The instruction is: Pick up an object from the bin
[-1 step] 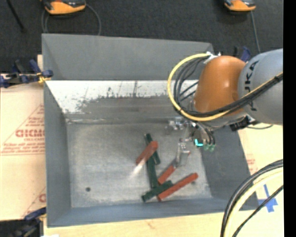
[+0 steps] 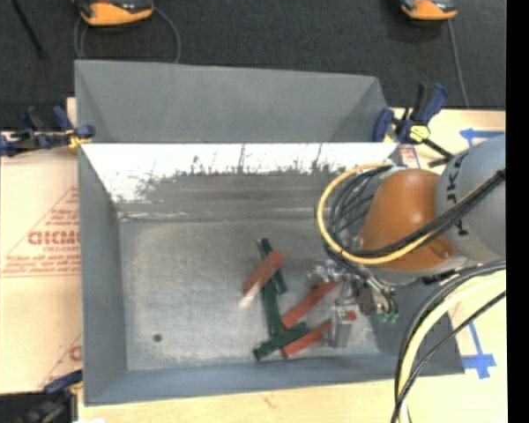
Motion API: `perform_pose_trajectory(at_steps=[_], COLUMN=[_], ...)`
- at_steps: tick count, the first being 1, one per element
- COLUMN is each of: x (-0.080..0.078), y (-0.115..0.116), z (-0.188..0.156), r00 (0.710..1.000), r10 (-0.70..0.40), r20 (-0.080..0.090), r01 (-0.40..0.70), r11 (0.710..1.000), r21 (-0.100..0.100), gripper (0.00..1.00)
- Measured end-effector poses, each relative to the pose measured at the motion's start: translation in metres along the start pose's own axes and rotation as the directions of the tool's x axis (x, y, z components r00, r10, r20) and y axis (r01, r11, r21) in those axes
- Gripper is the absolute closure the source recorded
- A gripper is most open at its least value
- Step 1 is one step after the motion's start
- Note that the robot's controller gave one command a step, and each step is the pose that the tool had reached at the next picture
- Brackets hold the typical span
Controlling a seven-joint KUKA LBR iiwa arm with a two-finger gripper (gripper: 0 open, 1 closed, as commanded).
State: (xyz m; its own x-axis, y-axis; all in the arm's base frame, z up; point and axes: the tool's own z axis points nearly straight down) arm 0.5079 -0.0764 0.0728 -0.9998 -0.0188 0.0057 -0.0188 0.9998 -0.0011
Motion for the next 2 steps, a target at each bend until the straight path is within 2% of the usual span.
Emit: perform_pose_trajectory(at_steps=[1,2], x=[-0.004,0.000], y=[0.002,-0.023], z=[-0.004,-0.148], r00=[1.000,1.000], r10=[-0.006,-0.010], r20=[0.009,0.017], r01=[0.006,0.010], r11=[1.000,1.000], r21=[0.000,0.003], gripper=[1.00,1.00])
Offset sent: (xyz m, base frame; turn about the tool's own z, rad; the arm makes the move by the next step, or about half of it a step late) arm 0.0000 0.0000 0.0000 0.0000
